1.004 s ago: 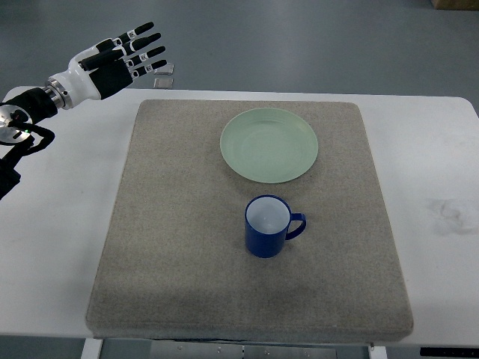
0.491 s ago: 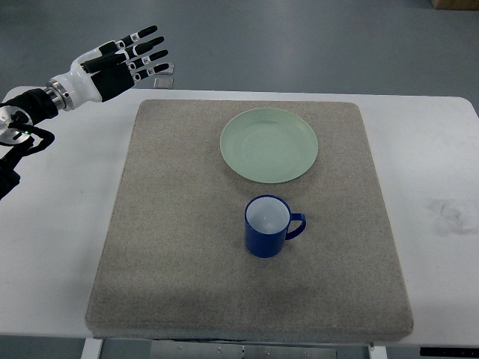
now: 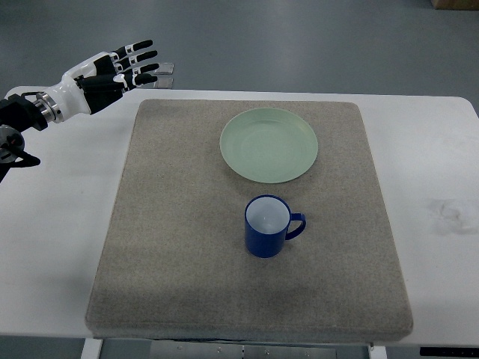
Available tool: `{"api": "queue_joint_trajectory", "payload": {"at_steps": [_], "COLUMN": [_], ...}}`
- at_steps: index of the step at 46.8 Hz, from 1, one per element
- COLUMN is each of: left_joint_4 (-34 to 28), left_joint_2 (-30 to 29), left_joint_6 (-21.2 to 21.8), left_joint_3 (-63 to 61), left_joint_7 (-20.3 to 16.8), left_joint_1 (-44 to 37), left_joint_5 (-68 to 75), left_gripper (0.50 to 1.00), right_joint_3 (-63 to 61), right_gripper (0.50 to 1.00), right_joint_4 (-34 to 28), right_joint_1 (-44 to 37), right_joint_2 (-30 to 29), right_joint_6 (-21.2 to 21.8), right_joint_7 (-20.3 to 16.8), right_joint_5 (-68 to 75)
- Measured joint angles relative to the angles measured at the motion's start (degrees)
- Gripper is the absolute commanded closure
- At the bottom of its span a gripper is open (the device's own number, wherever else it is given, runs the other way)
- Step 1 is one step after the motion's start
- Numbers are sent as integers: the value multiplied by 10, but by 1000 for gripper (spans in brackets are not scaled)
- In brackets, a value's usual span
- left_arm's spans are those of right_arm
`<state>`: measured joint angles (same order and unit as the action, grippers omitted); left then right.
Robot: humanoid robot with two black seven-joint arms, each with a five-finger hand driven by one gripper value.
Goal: Place cup left of plate with left hand
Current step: 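Reach the left hand across the mat toward the blue mug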
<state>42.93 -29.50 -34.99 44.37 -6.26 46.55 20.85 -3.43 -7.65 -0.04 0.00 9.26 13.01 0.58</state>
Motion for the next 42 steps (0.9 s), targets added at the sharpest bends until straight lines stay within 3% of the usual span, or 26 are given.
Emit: {"api": "queue_joint_trajectory", "payload": {"at_steps": [14,25,34,42], "left_joint_4": [187,223,283,321], "left_joint_2": [-68,-63,-63,-25], "left_joint_6": [0,0,0,0], "left_joint_3": [14,13,13,9], "left_joint_7": [-10,-11,-59,-68], "left_joint_1": [-77,-123,-172,-212], "left_joint_5": [6,34,114,189], "left_gripper": [504,504,504,504], "right_joint_3": [0,0,0,0], "right_gripper": [568,568,568,568], "right_joint_4": [0,0,0,0], "right_joint_1": [0,0,0,0], "right_joint_2": [0,0,0,0], "right_joint_6": [0,0,0,0], "right_joint_7": [0,0,0,0], "right_joint_5": [0,0,0,0]}}
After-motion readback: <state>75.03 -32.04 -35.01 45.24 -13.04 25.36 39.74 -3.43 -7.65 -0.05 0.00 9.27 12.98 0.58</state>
